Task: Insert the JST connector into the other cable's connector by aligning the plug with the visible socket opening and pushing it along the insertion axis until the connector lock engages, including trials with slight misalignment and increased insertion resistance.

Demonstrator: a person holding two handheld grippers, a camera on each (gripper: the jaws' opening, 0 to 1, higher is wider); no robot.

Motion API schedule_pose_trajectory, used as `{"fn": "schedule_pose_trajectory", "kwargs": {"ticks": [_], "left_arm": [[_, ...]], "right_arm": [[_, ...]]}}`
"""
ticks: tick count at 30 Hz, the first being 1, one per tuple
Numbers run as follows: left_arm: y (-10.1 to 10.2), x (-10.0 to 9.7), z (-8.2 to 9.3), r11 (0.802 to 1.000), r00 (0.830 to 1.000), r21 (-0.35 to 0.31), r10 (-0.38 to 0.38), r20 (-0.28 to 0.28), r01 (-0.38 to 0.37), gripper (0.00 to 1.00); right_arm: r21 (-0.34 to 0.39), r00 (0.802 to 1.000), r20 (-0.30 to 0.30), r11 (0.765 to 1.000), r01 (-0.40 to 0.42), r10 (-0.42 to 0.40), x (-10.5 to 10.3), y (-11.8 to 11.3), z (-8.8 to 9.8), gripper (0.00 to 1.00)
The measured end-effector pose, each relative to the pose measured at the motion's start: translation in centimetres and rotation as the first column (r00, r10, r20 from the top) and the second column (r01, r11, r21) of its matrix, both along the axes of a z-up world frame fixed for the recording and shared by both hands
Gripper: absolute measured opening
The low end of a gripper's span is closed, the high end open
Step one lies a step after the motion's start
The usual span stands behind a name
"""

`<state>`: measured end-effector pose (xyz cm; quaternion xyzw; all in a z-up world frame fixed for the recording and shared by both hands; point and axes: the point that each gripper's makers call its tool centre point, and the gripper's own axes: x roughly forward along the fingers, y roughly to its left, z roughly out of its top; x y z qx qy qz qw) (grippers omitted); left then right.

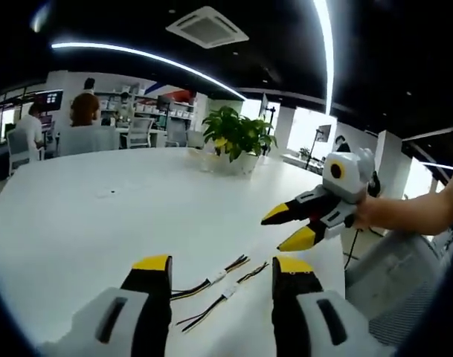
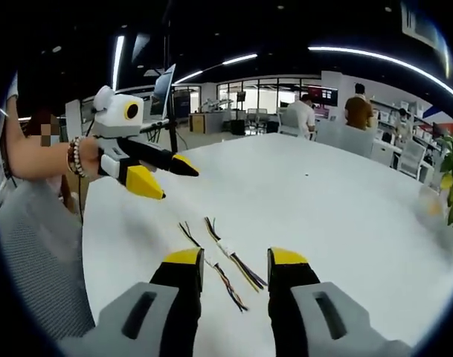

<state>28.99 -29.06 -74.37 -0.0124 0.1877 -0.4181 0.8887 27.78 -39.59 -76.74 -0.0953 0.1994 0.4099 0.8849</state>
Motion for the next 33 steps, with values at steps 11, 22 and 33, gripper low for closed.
{"fn": "schedule_pose_trajectory", "kwargs": {"ticks": [11, 22, 33], "left_arm": [[1.7, -1.2, 0.5, 0.998, 0.999, 0.065, 0.016, 0.034, -0.018, 0.49], [2.7, -3.2, 3.6, 0.999, 0.996, -0.006, 0.043, 0.080, -0.042, 0.49], [2.4, -7.2, 4.7, 0.997, 0.997, -0.073, 0.012, 0.070, -0.007, 0.50]], "right_arm": [[0.000, 0.998, 0.008, 0.998, 0.059, -0.059, -1.0, -1.6, 1.4, 0.33], [-0.039, 0.992, 0.036, 0.992, 0.124, -0.123, -2.4, -3.1, 2.5, 0.34], [0.036, 0.979, 0.031, 0.980, 0.198, -0.199, -5.0, -4.5, 4.3, 0.35]]}}
